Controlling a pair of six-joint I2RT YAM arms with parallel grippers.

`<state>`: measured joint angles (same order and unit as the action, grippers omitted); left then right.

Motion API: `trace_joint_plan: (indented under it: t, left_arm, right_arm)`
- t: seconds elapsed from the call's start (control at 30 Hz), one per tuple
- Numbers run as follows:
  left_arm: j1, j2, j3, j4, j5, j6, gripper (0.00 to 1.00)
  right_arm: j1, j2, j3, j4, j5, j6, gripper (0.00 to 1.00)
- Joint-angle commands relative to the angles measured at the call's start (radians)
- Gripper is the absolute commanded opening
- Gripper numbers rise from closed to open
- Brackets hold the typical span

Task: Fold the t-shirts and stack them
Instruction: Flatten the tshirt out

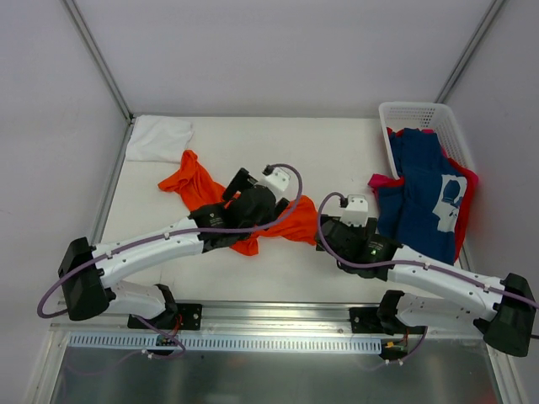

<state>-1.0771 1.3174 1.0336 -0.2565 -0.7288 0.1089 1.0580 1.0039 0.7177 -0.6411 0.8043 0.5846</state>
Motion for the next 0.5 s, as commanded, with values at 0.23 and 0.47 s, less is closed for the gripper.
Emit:
trace_joint_plan:
  t: [0.23, 0.47]
  left_arm:
    - [0.157, -0.05, -0.208, -0.208, 0.376, -0.442, 0.96]
    - [0.181, -0.167, -0.332, -0.168, 0.511, -0.541, 0.95]
  right_arm:
    - [0.008, -0.094, -0.035, -0.017, 0.042, 0.047, 0.99]
    - [0.007, -0.048, -0.021, -0.017, 0.042, 0.049, 0.99]
